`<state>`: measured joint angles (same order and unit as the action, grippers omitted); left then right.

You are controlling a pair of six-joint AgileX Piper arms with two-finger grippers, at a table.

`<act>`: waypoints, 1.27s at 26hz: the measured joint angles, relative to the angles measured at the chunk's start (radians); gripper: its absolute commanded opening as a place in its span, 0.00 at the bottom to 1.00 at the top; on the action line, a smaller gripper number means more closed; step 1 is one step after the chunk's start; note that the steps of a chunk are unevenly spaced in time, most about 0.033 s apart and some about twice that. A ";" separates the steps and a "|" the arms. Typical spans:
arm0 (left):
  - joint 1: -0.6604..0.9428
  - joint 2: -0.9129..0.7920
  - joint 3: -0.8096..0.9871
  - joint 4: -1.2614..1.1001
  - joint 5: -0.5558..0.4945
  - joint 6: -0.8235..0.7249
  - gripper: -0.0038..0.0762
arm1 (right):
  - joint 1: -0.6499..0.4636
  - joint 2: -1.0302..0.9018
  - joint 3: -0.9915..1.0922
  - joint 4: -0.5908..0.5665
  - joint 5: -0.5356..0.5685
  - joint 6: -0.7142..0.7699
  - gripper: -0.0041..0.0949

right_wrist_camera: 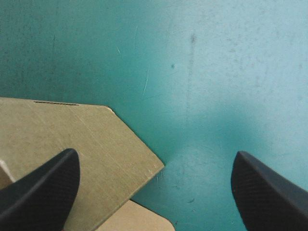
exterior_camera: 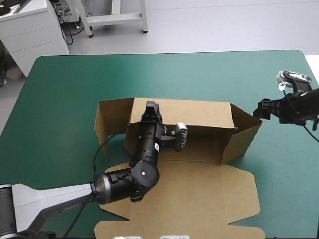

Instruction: Fold the box

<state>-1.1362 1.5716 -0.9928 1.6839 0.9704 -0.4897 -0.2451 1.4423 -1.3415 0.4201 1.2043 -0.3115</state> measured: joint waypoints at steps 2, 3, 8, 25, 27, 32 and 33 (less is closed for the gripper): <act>0.000 0.001 0.000 0.000 0.000 0.000 0.01 | 0.000 -0.028 0.025 0.005 -0.001 -0.001 0.84; 0.000 0.001 0.000 -0.001 -0.001 0.000 0.01 | 0.000 -0.045 0.044 0.006 -0.002 -0.003 0.84; 0.000 0.001 0.000 -0.003 -0.005 0.000 0.01 | 0.000 -0.124 0.187 0.053 -0.056 -0.050 0.84; 0.000 0.001 0.000 -0.019 -0.005 0.000 0.01 | 0.000 -0.230 0.430 0.367 -0.060 -0.525 0.84; 0.000 0.001 0.000 -0.019 -0.008 0.000 0.01 | 0.000 -0.231 0.430 0.406 -0.049 -0.564 0.84; 0.000 0.001 0.000 -0.019 -0.010 0.000 0.01 | 0.050 -0.231 0.430 0.416 -0.087 -0.602 0.84; 0.000 0.001 0.000 -0.019 -0.011 0.000 0.01 | 0.071 -0.231 0.430 0.410 -0.101 -0.601 0.84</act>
<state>-1.1362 1.5728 -0.9928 1.6652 0.9589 -0.4897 -0.1741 1.2117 -0.9113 0.8297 1.1034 -0.9130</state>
